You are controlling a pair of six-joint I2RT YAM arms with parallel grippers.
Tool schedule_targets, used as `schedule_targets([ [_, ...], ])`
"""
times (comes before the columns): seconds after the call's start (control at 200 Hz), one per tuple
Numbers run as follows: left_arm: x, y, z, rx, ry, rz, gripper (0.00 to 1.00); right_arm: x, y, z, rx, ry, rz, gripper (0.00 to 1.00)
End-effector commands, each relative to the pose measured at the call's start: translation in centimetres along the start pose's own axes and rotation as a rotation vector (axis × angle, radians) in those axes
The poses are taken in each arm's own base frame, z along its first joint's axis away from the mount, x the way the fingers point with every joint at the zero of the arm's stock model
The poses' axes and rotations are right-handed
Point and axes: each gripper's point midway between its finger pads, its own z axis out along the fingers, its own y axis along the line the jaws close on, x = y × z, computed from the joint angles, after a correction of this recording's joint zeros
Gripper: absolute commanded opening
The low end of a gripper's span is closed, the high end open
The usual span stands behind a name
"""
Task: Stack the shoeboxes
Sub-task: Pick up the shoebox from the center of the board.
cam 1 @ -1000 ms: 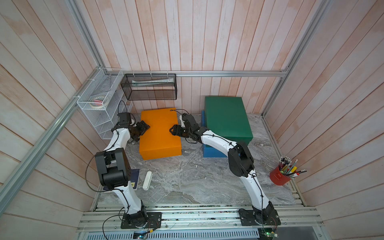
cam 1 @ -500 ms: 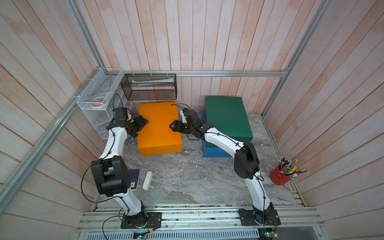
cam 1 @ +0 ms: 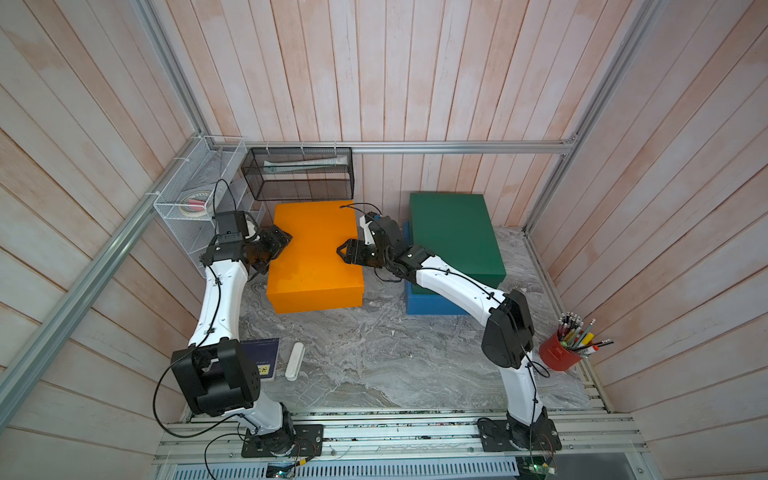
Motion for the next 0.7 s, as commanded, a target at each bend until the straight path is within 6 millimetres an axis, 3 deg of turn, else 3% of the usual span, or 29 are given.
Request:
schedule_targets([
  [0.0,3.0,-4.7,-1.6,0.17,0.079,0.027,0.9,2.6,6.2,-1.2,-0.169,0.037,-0.075,0.75],
  [0.345,4.6,-5.0,-3.1,0.191,0.077,0.024,0.9,3.9,6.8,-2.8,-0.182,0.032,-0.065,0.74],
  [0.505,5.5,-5.5,-3.9,0.204,0.074,0.032,0.9,4.0,8.0,-4.7,-0.209,0.01,-0.065,0.74],
  [0.695,6.3,-7.0,-4.8,0.235,0.073,0.042,0.9,2.8,9.2,-7.3,-0.216,-0.044,-0.076,0.74],
])
